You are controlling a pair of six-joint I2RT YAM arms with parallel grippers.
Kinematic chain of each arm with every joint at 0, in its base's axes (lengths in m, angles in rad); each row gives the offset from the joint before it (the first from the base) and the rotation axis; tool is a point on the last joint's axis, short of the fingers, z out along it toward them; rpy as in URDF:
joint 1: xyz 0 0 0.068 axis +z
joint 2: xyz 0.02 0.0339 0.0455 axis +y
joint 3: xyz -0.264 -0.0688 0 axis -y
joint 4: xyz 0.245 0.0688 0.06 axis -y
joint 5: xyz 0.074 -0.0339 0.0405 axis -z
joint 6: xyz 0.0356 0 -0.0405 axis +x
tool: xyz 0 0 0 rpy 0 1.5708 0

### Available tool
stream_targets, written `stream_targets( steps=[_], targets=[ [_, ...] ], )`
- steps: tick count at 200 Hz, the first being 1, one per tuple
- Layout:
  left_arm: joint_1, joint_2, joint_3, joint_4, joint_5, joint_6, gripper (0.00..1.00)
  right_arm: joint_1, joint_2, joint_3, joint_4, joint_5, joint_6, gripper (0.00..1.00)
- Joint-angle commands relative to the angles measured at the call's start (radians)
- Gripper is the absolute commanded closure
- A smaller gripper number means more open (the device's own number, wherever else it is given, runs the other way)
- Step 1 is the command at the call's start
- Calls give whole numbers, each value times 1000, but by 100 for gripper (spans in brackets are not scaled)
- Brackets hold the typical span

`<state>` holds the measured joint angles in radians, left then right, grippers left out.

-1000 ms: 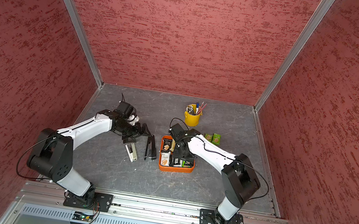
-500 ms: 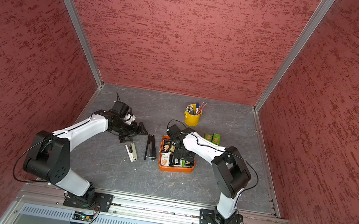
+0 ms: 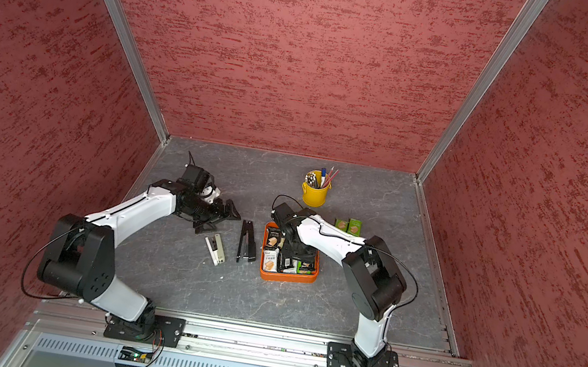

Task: Take the cookies out of the storage box
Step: Pick up the cookie from the storage box.

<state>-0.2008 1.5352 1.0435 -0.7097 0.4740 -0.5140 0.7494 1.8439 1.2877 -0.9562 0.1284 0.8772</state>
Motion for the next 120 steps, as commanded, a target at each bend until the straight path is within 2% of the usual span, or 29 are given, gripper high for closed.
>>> stream_targets(
  steps=[1, 39, 66, 120],
  targets=[
    [7, -17, -1, -7, 17, 22, 0, 3, -36, 9, 79, -57, -4, 52],
    [6, -25, -14, 0, 17, 16, 0, 3, -116, 6, 19, 19, -20, 52],
    [7, -23, -13, 4, 23, 12, 0, 4, -111, 23, -44, 44, -49, 51],
    [6, -17, 0, -1, 25, 11, 0, 1, -61, 33, -73, 34, -90, 38]
  ],
)
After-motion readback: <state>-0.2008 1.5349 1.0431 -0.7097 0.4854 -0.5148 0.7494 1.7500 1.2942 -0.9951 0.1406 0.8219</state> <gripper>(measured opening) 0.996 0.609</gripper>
